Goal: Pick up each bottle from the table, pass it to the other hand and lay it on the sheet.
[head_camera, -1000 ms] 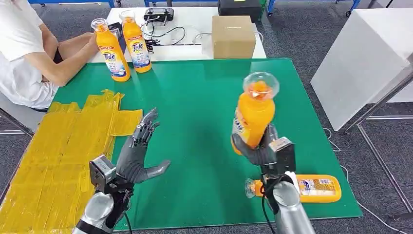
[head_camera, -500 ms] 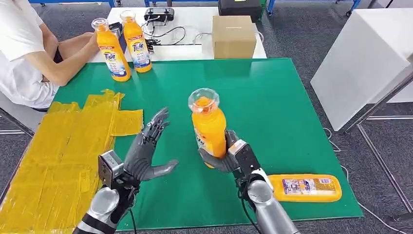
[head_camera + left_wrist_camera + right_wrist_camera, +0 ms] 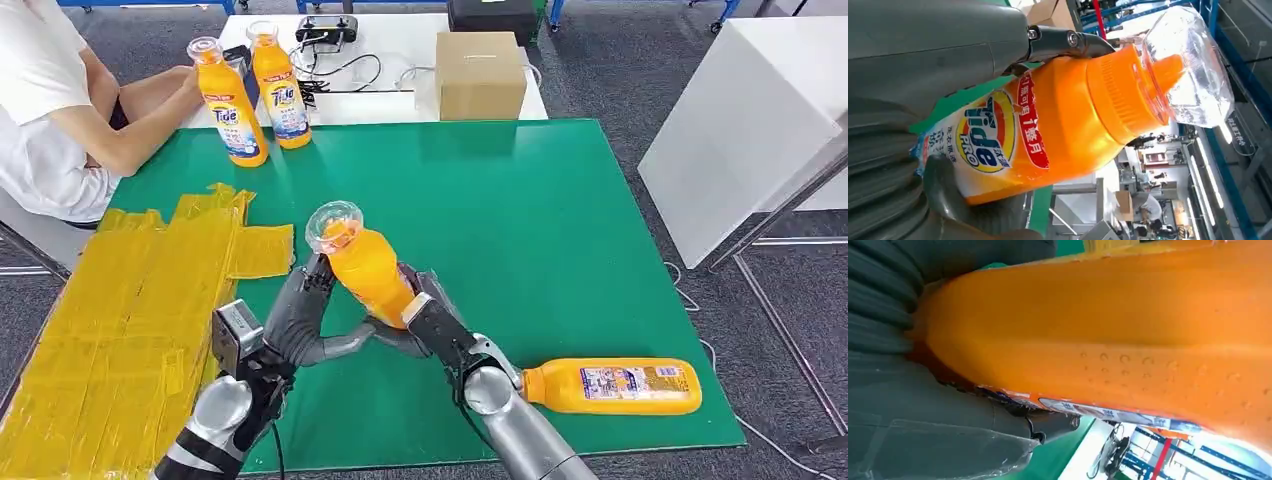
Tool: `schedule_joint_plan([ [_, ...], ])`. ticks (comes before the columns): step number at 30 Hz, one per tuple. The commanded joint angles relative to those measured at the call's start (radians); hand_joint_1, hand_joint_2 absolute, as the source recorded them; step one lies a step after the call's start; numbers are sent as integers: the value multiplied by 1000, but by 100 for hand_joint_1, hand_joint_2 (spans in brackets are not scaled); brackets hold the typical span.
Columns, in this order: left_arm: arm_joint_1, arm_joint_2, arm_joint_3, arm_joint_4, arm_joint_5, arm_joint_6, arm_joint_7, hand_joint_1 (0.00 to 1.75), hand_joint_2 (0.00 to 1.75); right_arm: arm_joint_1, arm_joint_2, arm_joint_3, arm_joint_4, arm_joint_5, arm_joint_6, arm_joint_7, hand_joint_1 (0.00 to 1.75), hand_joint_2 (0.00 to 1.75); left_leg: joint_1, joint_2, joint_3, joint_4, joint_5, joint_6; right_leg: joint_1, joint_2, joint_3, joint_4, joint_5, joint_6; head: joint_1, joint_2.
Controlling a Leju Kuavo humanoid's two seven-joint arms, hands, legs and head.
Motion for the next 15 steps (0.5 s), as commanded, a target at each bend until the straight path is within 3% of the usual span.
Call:
schedule_joint_plan([
  [1,-54,-3,-10,99,15,-1,6,0,175,-61,11,168,-1,114,-69,-21,175,175,1,4,4,0,-2,-1,1,3,4,-1,-1,0,0,0],
  [6,-62,-9,3,128,27,0,-2,0,175,-42,-18,278,-117,138,-70,-35,175,175,0,0,3,0,-1,-1,0,-1,3,-1,-2,0,0,0],
  [15,-69,-13,6,141,29,1,-3,0,175,-42,-20,299,-124,146,-69,-34,175,175,1,2,4,0,-2,-1,1,1,4,-1,-1,0,0,0],
])
